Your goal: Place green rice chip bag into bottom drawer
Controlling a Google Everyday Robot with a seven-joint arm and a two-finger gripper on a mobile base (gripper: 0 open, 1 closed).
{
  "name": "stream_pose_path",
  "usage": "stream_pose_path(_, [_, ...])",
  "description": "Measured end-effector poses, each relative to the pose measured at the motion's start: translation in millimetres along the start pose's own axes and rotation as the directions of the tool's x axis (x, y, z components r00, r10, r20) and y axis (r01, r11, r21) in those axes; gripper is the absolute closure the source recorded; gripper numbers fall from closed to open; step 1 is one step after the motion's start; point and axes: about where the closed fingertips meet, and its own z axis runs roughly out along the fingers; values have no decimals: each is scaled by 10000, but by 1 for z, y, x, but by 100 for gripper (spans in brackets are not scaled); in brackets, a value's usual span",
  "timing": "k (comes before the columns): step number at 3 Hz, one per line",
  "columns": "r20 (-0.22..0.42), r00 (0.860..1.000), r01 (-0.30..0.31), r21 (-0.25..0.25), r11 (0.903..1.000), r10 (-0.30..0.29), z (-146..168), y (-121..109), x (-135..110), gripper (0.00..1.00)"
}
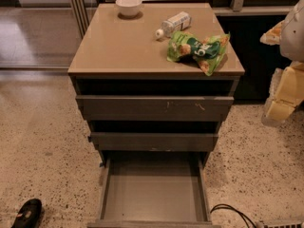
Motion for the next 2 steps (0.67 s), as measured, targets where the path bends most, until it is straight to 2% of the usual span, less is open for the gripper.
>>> stream_pose_path(1, [22, 10000, -2, 38, 10000, 2, 0, -1, -1, 0])
stream_pose_path(2, [48, 9996, 276, 242, 9993, -277, 9, -28, -12, 0])
